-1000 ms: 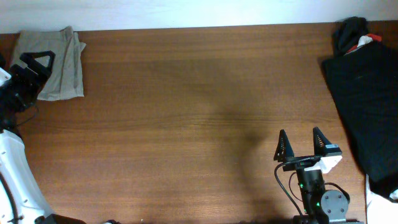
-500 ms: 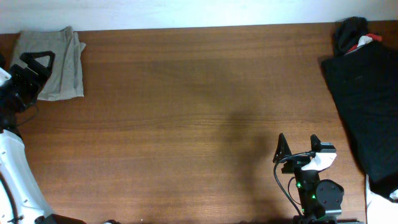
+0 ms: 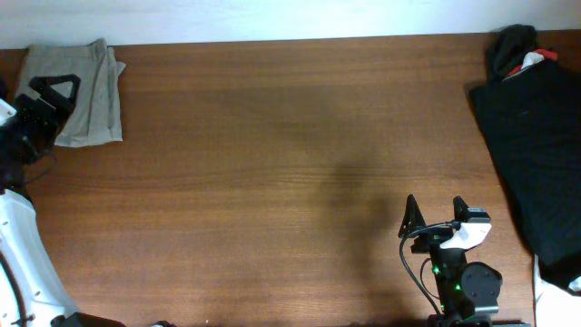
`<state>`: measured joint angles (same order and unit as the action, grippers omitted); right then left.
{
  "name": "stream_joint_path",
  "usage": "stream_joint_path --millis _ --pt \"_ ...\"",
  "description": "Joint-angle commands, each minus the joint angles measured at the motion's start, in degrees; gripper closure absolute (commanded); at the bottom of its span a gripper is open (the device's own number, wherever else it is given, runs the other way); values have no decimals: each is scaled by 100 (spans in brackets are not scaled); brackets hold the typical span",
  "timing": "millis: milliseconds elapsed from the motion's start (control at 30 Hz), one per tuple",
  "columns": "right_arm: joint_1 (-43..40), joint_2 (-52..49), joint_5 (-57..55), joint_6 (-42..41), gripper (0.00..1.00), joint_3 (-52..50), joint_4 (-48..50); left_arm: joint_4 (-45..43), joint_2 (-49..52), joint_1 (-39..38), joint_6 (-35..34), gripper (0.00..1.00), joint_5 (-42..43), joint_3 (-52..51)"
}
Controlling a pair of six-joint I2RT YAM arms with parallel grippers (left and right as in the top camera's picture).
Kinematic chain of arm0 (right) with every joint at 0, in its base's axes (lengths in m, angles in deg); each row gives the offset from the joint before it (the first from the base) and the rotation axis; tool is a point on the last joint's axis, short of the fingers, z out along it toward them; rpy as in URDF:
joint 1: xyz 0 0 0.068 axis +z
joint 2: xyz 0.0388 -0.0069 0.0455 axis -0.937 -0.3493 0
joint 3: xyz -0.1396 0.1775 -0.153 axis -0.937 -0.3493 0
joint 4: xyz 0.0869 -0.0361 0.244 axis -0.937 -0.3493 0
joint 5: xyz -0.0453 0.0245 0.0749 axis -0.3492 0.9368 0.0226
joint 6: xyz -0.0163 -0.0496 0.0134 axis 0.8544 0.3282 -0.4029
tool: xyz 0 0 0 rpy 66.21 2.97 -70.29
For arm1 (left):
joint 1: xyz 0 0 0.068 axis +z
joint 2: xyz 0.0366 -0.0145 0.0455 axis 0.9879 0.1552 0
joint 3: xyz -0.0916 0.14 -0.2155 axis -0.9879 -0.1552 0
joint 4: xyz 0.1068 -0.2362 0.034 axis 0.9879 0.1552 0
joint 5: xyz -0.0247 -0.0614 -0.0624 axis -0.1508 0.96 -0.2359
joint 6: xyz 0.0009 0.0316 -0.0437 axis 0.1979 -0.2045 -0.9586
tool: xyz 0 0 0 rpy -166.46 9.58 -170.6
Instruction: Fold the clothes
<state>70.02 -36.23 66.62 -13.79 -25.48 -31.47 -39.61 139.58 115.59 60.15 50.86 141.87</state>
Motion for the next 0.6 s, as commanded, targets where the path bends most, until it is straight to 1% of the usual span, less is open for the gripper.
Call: stream_joint_path --millis 0,33,67,100,167,200,233,267,300,333,367,400,433,467,500,567 --pt "26 7 -92 -13 1 -28 -33 413 -376 -131 122 1 -1064 -81" --pt "26 7 -92 -13 2 -28 -33 925 -634 -315 120 1 -1541 -192" --pt "26 7 -90 -13 1 -28 -33 1191 -925 -586 120 1 -2221 -337" --pt "26 7 -92 -13 1 -28 -33 1198 -1285 -944 118 1 -3053 -538" --pt "26 7 -92 -13 1 -28 -33 1224 -1886 -1615 122 1 -4061 -870" --pt "26 7 -92 -13 1 -28 -33 1224 -2592 -2422 146 1 -4931 -1329" --pt "26 7 -92 -11 1 -28 -33 1226 -2975 -2776 212 1 -5169 -1606" --pt "26 7 -90 -13 1 -28 -33 1246 -3574 -3165 428 1 -5342 -2057" --pt "26 7 -92 -13 1 -28 -33 1276 -4033 -3338 505 1 -5353 -2391" --pt "26 7 -92 -13 1 -28 -33 1408 -4347 -3390 505 1 -5353 -2601" --pt "26 7 -92 -11 1 -28 -33 1919 -4894 -3399 503 1 -5353 -2894" --pt "26 7 -92 -13 2 -28 -33 2138 -5139 -3399 503 1 -5394 -2983" --pt "26 7 -92 -13 1 -28 -33 2100 -5359 -3399 540 1 -5499 -3132" --pt "26 7 -92 -13 1 -28 -33 2004 -5495 -3401 767 1 -5493 -3329" --pt "26 7 -92 -13 1 -28 -33 1858 -5751 -3401 1088 1 -5473 -3652" --pt "26 7 -92 -11 1 -28 -33 1456 -6227 -3407 1311 1 -5399 -4332"
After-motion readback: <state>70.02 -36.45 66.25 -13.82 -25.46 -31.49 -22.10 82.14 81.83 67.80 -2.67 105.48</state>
